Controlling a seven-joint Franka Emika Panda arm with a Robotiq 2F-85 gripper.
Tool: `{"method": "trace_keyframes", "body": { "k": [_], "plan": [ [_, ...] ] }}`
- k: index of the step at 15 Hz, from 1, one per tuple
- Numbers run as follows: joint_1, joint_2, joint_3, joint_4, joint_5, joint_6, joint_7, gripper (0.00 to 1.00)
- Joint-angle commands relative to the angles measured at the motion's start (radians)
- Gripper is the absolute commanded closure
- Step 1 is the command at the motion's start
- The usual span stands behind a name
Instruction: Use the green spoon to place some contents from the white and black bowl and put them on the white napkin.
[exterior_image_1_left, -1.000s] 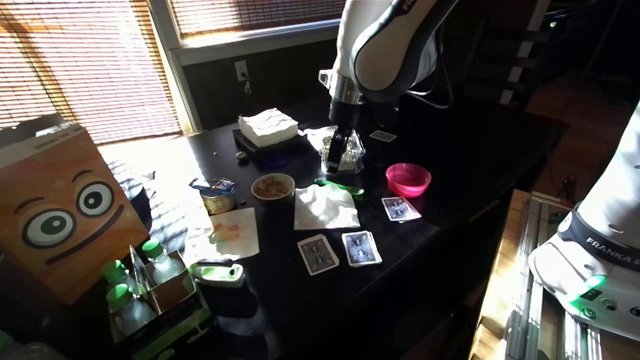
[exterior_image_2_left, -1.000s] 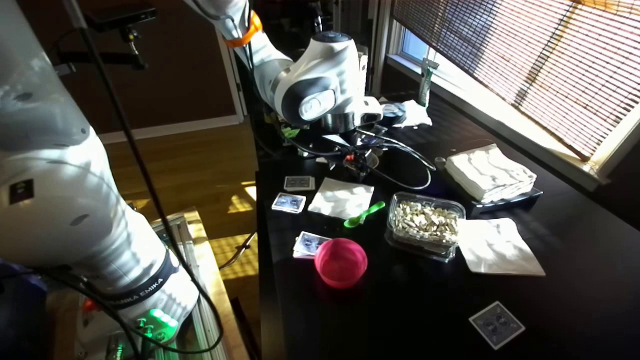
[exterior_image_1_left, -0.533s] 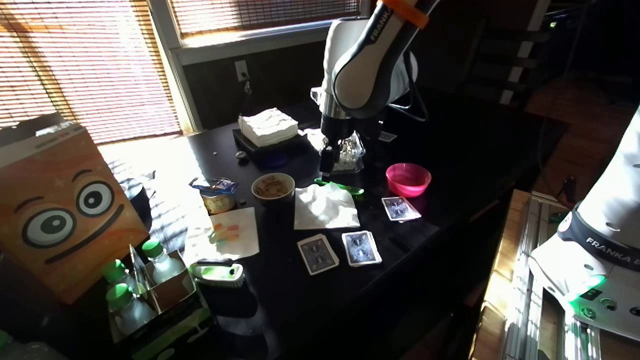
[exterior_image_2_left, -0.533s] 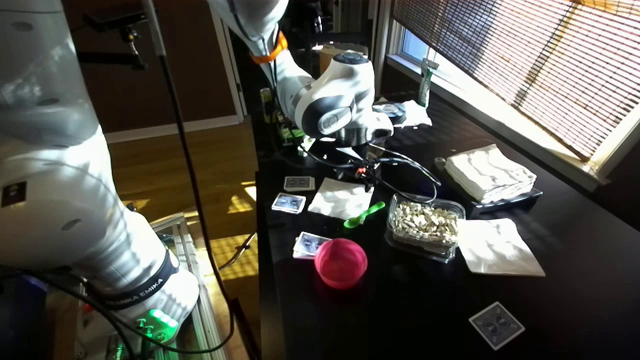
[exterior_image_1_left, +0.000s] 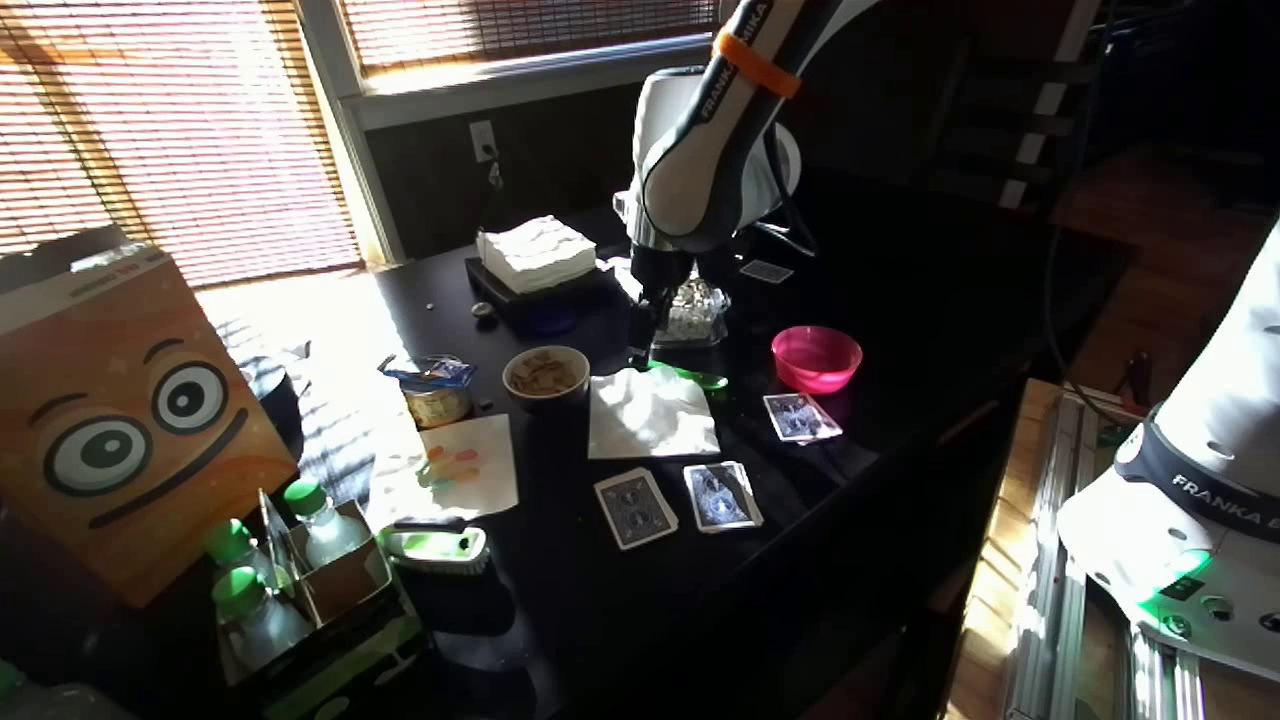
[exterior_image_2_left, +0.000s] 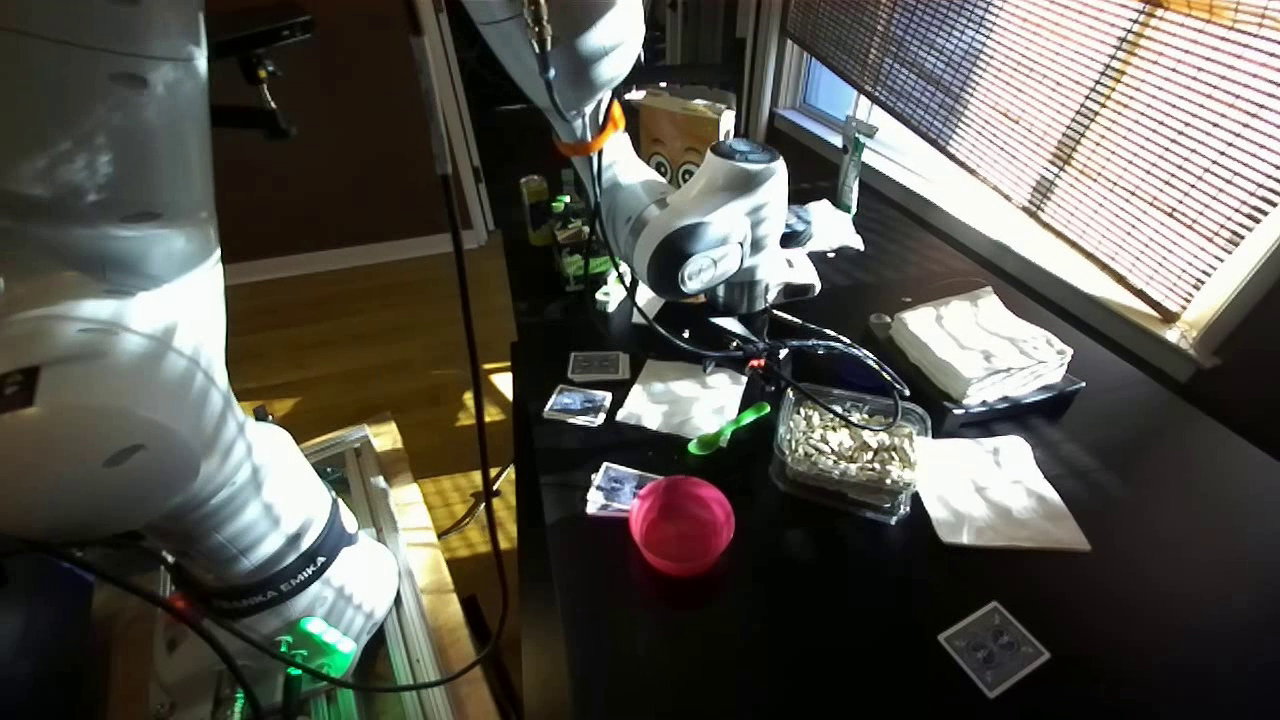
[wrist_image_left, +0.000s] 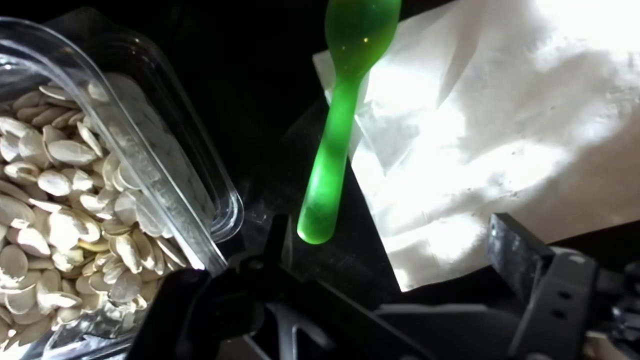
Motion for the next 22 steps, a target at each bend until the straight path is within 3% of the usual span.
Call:
{"method": "trace_keyframes", "body": {
  "k": [1, 11, 22],
  "plan": [
    [-0.014, 0.053, 0.012, 0.053, -0.041, 0.001, 0.029, 0.00],
    [-0.005, 0.110, -0.028, 0.056, -0.085, 0.100, 0.107, 0.00],
    [-0.001, 0.147, -0.042, 0.099, -0.111, 0.104, 0.130, 0.00]
  ]
}}
